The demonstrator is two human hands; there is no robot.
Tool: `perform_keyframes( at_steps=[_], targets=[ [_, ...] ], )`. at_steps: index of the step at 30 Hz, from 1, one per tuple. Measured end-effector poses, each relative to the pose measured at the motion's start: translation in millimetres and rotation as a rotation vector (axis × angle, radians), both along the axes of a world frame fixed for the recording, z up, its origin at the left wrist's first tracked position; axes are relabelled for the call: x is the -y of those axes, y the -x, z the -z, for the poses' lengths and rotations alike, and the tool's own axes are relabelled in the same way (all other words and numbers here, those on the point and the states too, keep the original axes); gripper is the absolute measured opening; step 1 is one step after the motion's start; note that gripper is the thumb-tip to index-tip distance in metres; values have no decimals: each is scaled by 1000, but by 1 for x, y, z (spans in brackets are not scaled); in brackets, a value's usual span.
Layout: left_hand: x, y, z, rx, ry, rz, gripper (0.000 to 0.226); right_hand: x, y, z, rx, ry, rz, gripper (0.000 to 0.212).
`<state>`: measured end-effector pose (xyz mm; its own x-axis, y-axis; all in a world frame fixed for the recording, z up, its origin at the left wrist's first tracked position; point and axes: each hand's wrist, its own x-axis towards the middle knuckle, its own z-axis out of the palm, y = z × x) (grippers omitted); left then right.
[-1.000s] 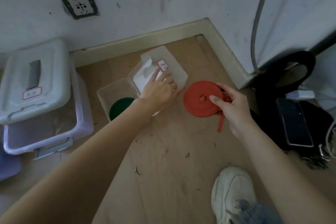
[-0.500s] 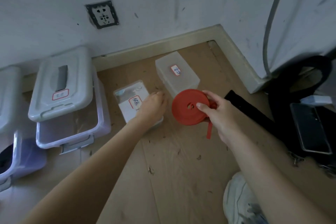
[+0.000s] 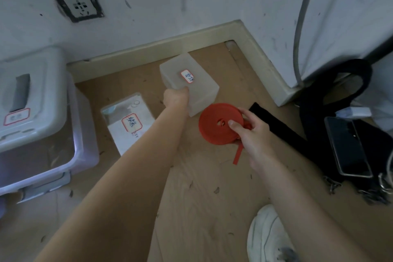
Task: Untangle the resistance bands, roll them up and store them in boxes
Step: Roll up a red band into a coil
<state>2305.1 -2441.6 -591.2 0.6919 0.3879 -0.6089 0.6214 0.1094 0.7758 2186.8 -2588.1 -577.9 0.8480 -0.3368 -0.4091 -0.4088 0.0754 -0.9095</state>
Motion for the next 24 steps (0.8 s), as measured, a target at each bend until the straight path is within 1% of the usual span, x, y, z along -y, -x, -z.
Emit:
perform_keyframes(
  at_steps=[3, 5, 7, 11, 14, 18, 21, 24],
  targets=[
    [5, -11, -7, 21, 72, -56, 45, 7, 2, 0, 4, 13, -1, 43],
    [6, -17, -5, -6, 115, -28, 55, 10, 2, -1, 0, 24, -8, 43],
    [9, -19, -2, -38, 166, 5, 57, 13, 1, 0, 4, 35, -4, 41],
    [18, -26, 5, -32, 152, -22, 45, 15, -4, 6, 30, 45, -7, 36],
    [26, -34, 1, -15, 169, -41, 41, 18, -5, 11, 35, 68, -5, 35],
    [22, -31, -2, 6, 205, -91, 37, 20, -4, 13, 31, 88, -4, 42],
    [5, -5, -6, -76, 197, -49, 33, 19, -2, 10, 32, 27, 42, 42],
    [-26, 28, -14, -147, 187, 40, 21, 18, 3, 2, 46, -6, -11, 42]
  ],
)
